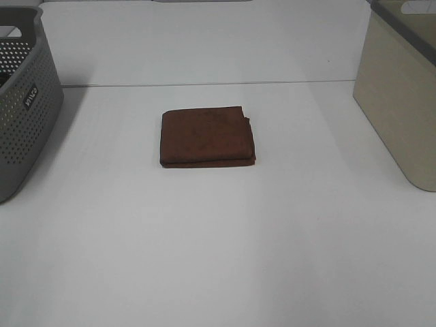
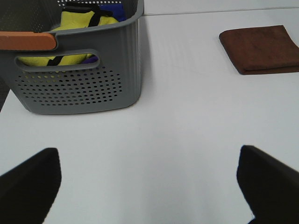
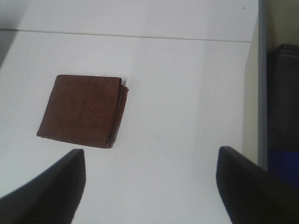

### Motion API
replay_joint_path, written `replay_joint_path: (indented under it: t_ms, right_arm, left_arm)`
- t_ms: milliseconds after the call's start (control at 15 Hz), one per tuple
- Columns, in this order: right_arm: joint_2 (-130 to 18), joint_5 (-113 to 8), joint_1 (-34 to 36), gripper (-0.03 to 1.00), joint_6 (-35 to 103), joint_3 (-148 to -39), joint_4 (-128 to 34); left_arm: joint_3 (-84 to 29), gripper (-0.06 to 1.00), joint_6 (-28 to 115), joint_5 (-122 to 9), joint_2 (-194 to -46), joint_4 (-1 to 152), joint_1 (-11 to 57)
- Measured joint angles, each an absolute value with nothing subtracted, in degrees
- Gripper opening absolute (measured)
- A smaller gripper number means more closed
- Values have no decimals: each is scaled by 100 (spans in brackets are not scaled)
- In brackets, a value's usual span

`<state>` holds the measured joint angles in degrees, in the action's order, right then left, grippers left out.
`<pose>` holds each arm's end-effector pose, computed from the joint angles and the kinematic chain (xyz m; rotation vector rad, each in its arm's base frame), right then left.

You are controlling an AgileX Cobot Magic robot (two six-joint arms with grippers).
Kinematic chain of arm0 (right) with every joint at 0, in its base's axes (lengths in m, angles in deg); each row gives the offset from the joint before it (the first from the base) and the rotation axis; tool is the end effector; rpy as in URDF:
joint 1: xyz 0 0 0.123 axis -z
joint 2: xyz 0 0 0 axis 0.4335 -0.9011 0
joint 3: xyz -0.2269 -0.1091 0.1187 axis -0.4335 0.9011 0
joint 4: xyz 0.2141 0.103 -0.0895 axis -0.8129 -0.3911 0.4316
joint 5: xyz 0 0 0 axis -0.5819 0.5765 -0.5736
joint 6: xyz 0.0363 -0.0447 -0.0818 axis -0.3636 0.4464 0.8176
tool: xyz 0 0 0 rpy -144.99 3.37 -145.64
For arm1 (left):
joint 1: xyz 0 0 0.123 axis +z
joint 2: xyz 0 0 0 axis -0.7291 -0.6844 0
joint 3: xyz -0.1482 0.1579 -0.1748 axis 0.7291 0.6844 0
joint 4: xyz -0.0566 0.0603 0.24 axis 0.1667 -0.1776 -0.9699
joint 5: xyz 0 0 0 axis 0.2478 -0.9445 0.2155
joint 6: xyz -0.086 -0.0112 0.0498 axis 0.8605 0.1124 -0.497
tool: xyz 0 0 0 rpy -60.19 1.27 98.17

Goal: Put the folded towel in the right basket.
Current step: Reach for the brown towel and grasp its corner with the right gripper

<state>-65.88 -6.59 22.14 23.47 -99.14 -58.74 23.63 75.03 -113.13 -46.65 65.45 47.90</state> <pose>0.3179 0.0469 0.3876 -0.2316 2.3483 0.3434 0.0117 -0.0046 0.2746 0.0197 2.0334 -0.0325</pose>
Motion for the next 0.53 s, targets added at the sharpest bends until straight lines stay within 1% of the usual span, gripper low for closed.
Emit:
replay_joint_path:
  t_ms: [200, 533]
  right_arm:
    - [-7819, -109, 1991, 73, 2347, -11077, -5879]
    - [-9601, 395, 954, 73, 2221, -12452, -5862]
  left_arm:
    - [2363, 97, 7503, -11313, -4665, 6545, 4790]
    - [2363, 97, 7503, -11313, -4665, 6545, 4790]
